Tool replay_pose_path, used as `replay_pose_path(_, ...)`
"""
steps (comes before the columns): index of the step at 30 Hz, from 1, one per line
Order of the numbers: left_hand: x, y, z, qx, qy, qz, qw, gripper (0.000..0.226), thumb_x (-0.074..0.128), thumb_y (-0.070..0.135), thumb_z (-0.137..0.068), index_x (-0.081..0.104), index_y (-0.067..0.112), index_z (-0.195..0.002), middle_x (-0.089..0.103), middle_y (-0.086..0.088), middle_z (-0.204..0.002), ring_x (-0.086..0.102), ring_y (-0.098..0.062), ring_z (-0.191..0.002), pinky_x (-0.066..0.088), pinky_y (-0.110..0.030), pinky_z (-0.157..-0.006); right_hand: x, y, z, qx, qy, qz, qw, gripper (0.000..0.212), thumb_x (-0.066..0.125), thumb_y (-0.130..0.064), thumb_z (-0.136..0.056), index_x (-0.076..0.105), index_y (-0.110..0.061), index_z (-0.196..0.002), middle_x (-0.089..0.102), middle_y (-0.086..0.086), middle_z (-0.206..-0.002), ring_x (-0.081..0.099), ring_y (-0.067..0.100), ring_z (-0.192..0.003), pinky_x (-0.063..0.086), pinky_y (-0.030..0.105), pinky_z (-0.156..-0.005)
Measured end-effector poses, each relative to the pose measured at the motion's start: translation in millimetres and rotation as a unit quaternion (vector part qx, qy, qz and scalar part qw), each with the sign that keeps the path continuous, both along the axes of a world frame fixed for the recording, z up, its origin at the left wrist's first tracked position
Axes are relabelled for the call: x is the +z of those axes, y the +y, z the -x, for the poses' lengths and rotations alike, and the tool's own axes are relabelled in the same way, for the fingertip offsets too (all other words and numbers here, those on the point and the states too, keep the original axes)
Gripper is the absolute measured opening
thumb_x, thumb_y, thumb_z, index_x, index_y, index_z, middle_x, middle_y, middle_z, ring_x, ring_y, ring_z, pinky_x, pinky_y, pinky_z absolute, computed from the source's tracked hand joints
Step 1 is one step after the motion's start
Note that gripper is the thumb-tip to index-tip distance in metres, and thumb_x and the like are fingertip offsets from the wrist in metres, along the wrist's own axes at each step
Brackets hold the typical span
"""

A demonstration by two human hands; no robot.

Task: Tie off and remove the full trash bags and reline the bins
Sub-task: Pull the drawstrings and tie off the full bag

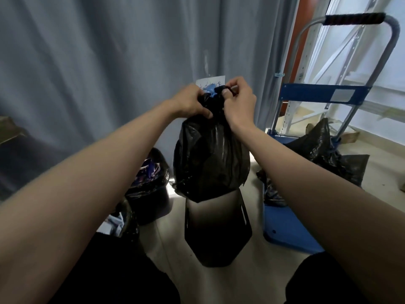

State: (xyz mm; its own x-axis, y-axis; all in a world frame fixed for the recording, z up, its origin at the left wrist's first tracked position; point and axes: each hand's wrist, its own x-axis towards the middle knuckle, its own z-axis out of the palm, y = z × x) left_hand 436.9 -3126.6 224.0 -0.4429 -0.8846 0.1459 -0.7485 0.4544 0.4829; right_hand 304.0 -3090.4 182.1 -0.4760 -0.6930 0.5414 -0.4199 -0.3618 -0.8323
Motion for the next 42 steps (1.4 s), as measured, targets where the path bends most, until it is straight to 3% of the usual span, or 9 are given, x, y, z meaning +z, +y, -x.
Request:
replay_pose_path(5,-0.2,-28.1,21.3,0.064,-0.036,0.083,0.994,0.014,0.067,0.019,-0.085,0.059,0.01,-0.077,0.064,-0.025,-0.091,0.062,-0.037,-0.087,0.037,-0.025,-0.062,-3.1,-27.7,7.3,-0.01,0.054,-0.005,0.998,0.016,0.051,-0.006,-0.091,0.051,-0.021,-0.086,0.056,-0.011,-0.083,0.056,0.013,-0.082,0.043,0.026,-0.071)
replay_pose_path(9,-32.4,-68.4,40.3,0.116,-0.018,0.079,0.99,0.019,0.059,0.021,-0.088,0.064,0.005,-0.096,0.065,-0.021,-0.103,0.062,-0.039,-0.096,0.053,-0.042,-0.08,-20.8,-60.0,23.8,-0.003,0.084,-0.047,0.995,0.014,0.051,-0.006,-0.093,0.05,-0.018,-0.086,0.056,-0.007,-0.083,0.054,0.014,-0.079,0.038,0.024,-0.067)
replay_pose_path(14,-83.4,-116.6,64.2,0.13,-0.036,0.062,0.989,0.019,0.055,0.018,-0.09,0.067,0.007,-0.1,0.064,-0.019,-0.103,0.062,-0.04,-0.096,0.047,-0.037,-0.071,-62.3,-107.6,45.6,-0.005,0.091,-0.125,0.988,0.011,0.051,-0.008,-0.094,0.05,-0.016,-0.087,0.058,-0.003,-0.086,0.055,0.017,-0.08,0.039,0.026,-0.069)
replay_pose_path(20,-145.8,-170.7,90.5,0.139,-0.03,0.05,0.989,0.018,0.051,0.005,-0.088,0.065,0.004,-0.1,0.064,-0.021,-0.107,0.061,-0.042,-0.099,0.044,-0.036,-0.07,-125.7,-167.4,70.0,-0.019,0.07,-0.159,0.985,0.021,0.051,-0.007,-0.095,0.046,-0.021,-0.081,0.054,-0.008,-0.079,0.049,0.008,-0.069,0.033,0.013,-0.052)
replay_pose_path(24,-188.9,-192.3,98.3,0.141,0.007,0.068,0.988,0.019,0.049,0.002,-0.088,0.067,0.006,-0.092,0.067,-0.018,-0.098,0.064,-0.039,-0.091,0.045,-0.035,-0.066,-163.5,-194.1,78.1,-0.01,0.079,-0.152,0.985,0.015,0.053,-0.006,-0.094,0.051,-0.018,-0.086,0.057,-0.006,-0.084,0.051,0.011,-0.074,0.032,0.013,-0.061)
replay_pose_path(28,-242.9,-203.3,95.6,0.122,-0.013,0.03,0.992,0.023,0.046,0.009,-0.091,0.067,0.007,-0.101,0.066,-0.02,-0.104,0.061,-0.043,-0.098,0.049,-0.042,-0.078,-205.9,-201.6,83.0,0.002,0.11,-0.181,0.977,0.009,0.05,-0.003,-0.089,0.055,-0.011,-0.088,0.058,0.0,-0.081,0.053,0.02,-0.079,0.031,0.02,-0.064)
replay_pose_path(32,-299.5,-205.6,92.5,0.041,-0.112,-0.069,0.99,0.033,0.049,0.02,-0.093,0.057,0.01,-0.124,0.059,-0.019,-0.124,0.055,-0.041,-0.115,0.047,-0.044,-0.094,-251.0,-193.4,83.2,0.051,0.174,-0.344,0.921,0.026,0.049,-0.001,-0.084,0.055,-0.011,-0.107,0.063,0.013,-0.103,0.058,0.032,-0.098,0.042,0.034,-0.081)
replay_pose_path(36,-326.6,-190.4,89.9,-0.041,-0.263,-0.151,0.952,0.072,0.051,0.035,-0.093,0.016,0.023,-0.154,0.027,-0.008,-0.157,0.029,-0.036,-0.14,0.032,-0.049,-0.112,-266.3,-182.8,86.5,0.117,0.283,-0.467,0.829,0.054,0.056,-0.009,-0.085,0.044,-0.011,-0.138,0.054,0.018,-0.131,0.052,0.034,-0.121,0.041,0.036,-0.102)
replay_pose_path(42,-275.7,-171.6,87.3,-0.015,-0.221,-0.105,0.97,0.074,0.053,0.036,-0.093,0.015,0.019,-0.155,0.029,-0.01,-0.155,0.033,-0.033,-0.139,0.035,-0.044,-0.109,-229.4,-158.9,84.8,0.105,0.3,-0.459,0.83,0.047,0.056,-0.019,-0.085,0.05,-0.017,-0.131,0.055,0.013,-0.128,0.053,0.035,-0.119,0.044,0.041,-0.1)
